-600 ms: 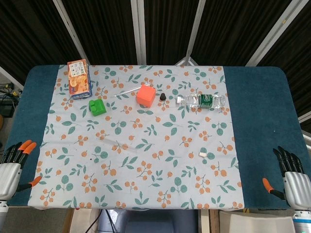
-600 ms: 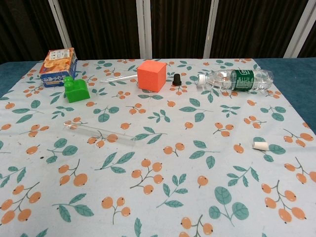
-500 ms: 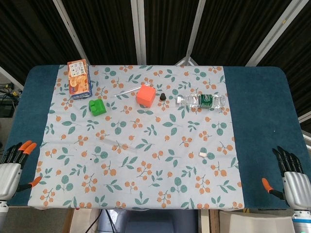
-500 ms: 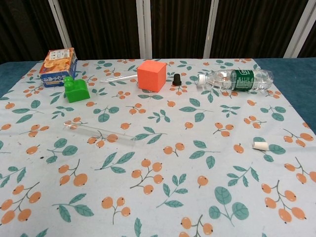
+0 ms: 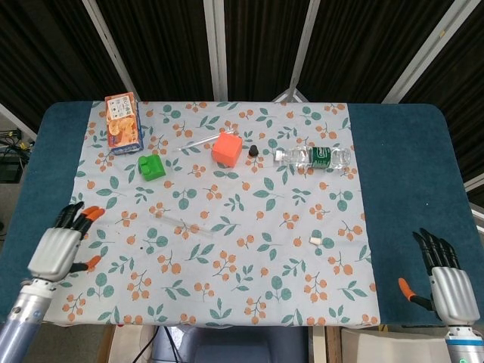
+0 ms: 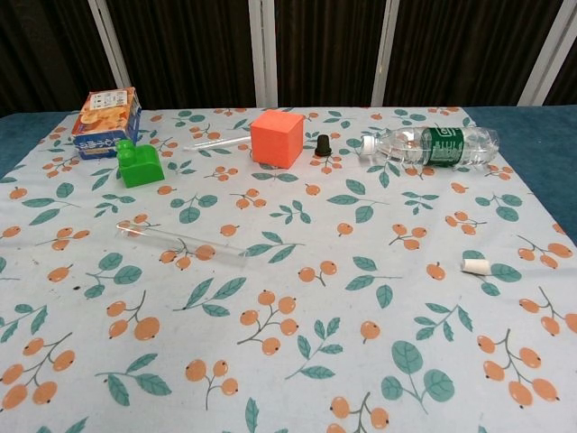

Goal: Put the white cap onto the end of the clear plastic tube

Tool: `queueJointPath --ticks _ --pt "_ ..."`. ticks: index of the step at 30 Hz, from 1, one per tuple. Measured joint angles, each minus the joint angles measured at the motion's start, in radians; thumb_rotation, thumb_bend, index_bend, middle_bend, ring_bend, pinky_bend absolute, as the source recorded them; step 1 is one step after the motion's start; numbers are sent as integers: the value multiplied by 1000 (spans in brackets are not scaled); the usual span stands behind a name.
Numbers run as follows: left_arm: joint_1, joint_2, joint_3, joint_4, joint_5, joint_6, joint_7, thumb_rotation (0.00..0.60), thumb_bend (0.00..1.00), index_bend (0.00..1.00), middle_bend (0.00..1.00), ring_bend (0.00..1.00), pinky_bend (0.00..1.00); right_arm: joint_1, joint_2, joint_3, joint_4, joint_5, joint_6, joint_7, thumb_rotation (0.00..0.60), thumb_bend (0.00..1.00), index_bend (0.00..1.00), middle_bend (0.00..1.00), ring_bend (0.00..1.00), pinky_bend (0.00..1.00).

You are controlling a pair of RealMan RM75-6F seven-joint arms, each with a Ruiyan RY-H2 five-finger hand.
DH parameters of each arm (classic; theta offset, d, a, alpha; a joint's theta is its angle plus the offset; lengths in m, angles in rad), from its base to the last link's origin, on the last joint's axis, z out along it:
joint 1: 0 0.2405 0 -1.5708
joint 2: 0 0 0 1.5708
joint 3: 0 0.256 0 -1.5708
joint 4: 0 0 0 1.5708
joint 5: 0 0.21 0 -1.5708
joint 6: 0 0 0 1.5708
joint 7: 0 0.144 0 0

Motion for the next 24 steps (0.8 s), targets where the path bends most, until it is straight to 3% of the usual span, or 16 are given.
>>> queueJointPath --ticks 5,11,17,24 --pt "-134 -117 -78 73 -88 -135 118 600 367 278 302 5 0 3 -3 3 -3 6 -14 1 600 350 0 0 0 0" --pt "-250 -252 -129 198 -179 -236 209 600 387 358 387 13 0 1 2 12 -5 26 -23 18 600 350 0 0 0 0" --pt "-316 -366 -143 300 -292 -292 281 600 387 381 408 13 0 -11 6 10 5 26 -17 35 600 349 0 0 0 0" --pt "-353 -439 -136 377 -338 -309 297 600 387 392 405 13 0 -26 5 5 25 15 -3 56 600 350 0 0 0 0"
